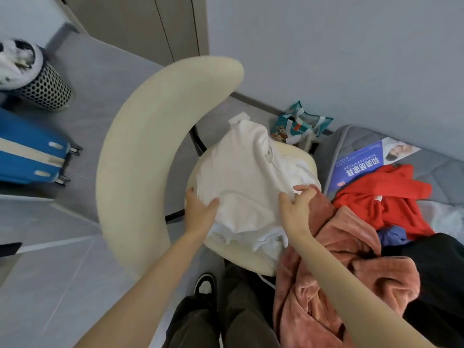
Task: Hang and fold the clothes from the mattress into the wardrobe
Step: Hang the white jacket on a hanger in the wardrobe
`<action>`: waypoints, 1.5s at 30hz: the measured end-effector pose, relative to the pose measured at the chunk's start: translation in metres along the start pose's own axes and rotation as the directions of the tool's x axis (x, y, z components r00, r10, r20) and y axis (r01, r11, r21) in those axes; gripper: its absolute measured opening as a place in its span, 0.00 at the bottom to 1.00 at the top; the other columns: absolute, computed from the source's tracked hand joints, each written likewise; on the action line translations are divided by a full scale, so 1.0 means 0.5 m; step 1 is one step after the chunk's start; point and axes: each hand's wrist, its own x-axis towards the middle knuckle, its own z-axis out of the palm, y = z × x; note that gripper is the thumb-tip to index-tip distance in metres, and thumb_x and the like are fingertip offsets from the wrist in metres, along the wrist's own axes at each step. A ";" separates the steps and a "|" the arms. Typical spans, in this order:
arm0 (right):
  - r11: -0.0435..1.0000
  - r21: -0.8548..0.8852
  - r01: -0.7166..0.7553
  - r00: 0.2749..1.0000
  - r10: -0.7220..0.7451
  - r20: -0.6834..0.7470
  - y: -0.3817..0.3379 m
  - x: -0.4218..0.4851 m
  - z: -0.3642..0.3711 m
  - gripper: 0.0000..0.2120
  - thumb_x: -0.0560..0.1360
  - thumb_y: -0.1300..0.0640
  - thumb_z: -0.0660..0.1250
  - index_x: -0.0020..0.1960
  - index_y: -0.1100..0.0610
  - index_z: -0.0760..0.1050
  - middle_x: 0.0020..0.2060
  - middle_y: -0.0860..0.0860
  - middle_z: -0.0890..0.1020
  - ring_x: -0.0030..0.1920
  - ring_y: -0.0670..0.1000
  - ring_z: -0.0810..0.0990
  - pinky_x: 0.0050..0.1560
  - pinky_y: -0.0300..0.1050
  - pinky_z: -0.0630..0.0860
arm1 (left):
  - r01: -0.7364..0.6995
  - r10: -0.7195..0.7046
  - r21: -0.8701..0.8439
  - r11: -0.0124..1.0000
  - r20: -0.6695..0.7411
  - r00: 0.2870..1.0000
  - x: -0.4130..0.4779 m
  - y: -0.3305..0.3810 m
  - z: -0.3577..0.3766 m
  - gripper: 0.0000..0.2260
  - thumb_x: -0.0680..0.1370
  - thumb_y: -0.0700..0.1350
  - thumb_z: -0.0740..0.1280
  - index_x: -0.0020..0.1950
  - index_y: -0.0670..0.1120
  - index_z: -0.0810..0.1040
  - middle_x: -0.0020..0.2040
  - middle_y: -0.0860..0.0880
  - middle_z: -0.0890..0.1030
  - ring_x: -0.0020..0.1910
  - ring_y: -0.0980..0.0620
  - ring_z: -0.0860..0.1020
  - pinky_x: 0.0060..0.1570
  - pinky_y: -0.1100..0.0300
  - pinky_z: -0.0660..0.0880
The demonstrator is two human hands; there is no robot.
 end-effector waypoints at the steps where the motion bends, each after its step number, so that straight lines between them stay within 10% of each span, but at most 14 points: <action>1: 0.999 -0.029 -0.040 0.999 0.040 0.017 -0.015 -0.003 -0.015 0.14 0.77 0.63 0.64 0.59 0.61 0.62 0.41 0.50 0.71 0.38 0.49 0.71 0.40 0.39 0.65 | -0.004 0.004 -0.001 1.000 0.038 0.999 -0.020 0.020 -0.012 0.20 0.76 0.43 0.68 0.65 0.41 0.68 0.56 0.49 0.76 0.57 0.47 0.75 0.54 0.57 0.72; 5: 0.946 -0.287 -0.152 0.961 0.210 0.182 -0.036 -0.046 -0.078 0.13 0.73 0.53 0.71 0.46 0.64 0.76 0.41 0.54 0.77 0.43 0.53 0.75 0.42 0.44 0.70 | -0.153 0.111 0.131 0.979 0.283 0.953 -0.112 0.074 -0.070 0.12 0.77 0.46 0.67 0.59 0.45 0.75 0.51 0.51 0.78 0.51 0.51 0.77 0.46 0.61 0.71; 10: 0.967 -0.125 0.224 0.965 -0.202 0.169 -0.111 -0.174 -0.135 0.16 0.77 0.61 0.66 0.31 0.58 0.67 0.28 0.48 0.69 0.28 0.42 0.65 0.29 0.35 0.61 | -0.365 -0.058 0.514 0.776 0.635 0.770 -0.209 0.062 -0.149 0.18 0.78 0.52 0.65 0.64 0.44 0.74 0.59 0.49 0.77 0.60 0.46 0.76 0.55 0.58 0.71; 14: 0.873 -0.200 0.444 0.877 -0.377 0.299 -0.146 -0.273 -0.184 0.09 0.78 0.60 0.65 0.43 0.66 0.78 0.37 0.58 0.81 0.35 0.44 0.73 0.40 0.37 0.68 | -0.478 0.103 0.493 0.727 0.611 0.785 -0.249 0.054 -0.171 0.40 0.72 0.62 0.68 0.76 0.47 0.56 0.71 0.46 0.67 0.69 0.44 0.68 0.66 0.52 0.68; 17: 0.836 -0.233 0.496 0.829 -0.377 0.413 -0.122 -0.313 -0.229 0.12 0.79 0.55 0.64 0.48 0.65 0.77 0.44 0.62 0.80 0.45 0.58 0.78 0.50 0.51 0.73 | -0.658 0.396 0.478 0.582 0.540 0.742 -0.257 0.072 -0.158 0.44 0.74 0.47 0.70 0.78 0.52 0.41 0.78 0.47 0.48 0.76 0.45 0.52 0.71 0.52 0.57; 22: 0.891 -0.102 0.442 0.796 -0.337 0.502 -0.108 -0.357 -0.297 0.05 0.79 0.62 0.64 0.49 0.60 0.79 0.42 0.49 0.80 0.45 0.44 0.76 0.49 0.40 0.70 | -0.699 0.241 0.693 0.174 0.658 0.713 -0.252 0.079 -0.085 0.32 0.77 0.54 0.66 0.76 0.59 0.52 0.77 0.44 0.39 0.76 0.38 0.38 0.73 0.40 0.46; 24: 0.918 -0.078 0.389 0.805 -0.297 0.514 -0.100 -0.366 -0.314 0.05 0.77 0.62 0.65 0.46 0.63 0.77 0.39 0.48 0.77 0.43 0.42 0.73 0.47 0.38 0.67 | -0.663 0.169 0.734 0.145 0.642 0.748 -0.246 0.066 -0.058 0.23 0.78 0.56 0.62 0.72 0.54 0.62 0.76 0.41 0.51 0.75 0.36 0.48 0.71 0.40 0.49; 26: 0.924 -0.093 0.370 0.830 -0.284 0.481 -0.087 -0.366 -0.321 0.09 0.74 0.58 0.62 0.42 0.65 0.74 0.35 0.48 0.74 0.40 0.42 0.71 0.44 0.39 0.66 | -0.669 0.172 0.709 0.225 0.647 0.743 -0.241 0.052 -0.040 0.12 0.80 0.50 0.60 0.61 0.47 0.68 0.62 0.41 0.73 0.62 0.40 0.70 0.60 0.48 0.66; 30: 0.905 -0.297 0.303 0.918 -0.194 0.346 -0.040 -0.325 -0.315 0.13 0.76 0.60 0.61 0.34 0.62 0.67 0.30 0.53 0.71 0.34 0.46 0.67 0.37 0.45 0.64 | -0.626 0.279 0.613 0.482 0.571 0.773 -0.244 0.019 -0.027 0.04 0.79 0.36 0.54 0.49 0.45 0.62 0.43 0.46 0.73 0.42 0.45 0.72 0.38 0.55 0.65; 38: 0.939 -0.323 0.119 0.975 -0.049 0.216 -0.011 -0.159 -0.206 0.05 0.76 0.62 0.60 0.49 0.55 0.73 0.39 0.53 0.80 0.39 0.52 0.75 0.35 0.40 0.67 | -0.418 0.246 0.472 0.776 0.384 0.890 -0.159 0.025 -0.017 0.12 0.80 0.38 0.55 0.62 0.42 0.70 0.57 0.44 0.77 0.54 0.45 0.75 0.44 0.58 0.67; 45: 0.891 -0.411 0.193 0.934 -0.038 0.356 -0.006 0.038 -0.074 0.19 0.77 0.61 0.61 0.68 0.56 0.68 0.63 0.54 0.72 0.57 0.53 0.74 0.52 0.39 0.66 | -0.243 0.116 0.353 0.903 0.344 0.932 -0.042 0.050 0.026 0.25 0.78 0.31 0.52 0.74 0.47 0.63 0.71 0.47 0.68 0.69 0.50 0.67 0.60 0.63 0.63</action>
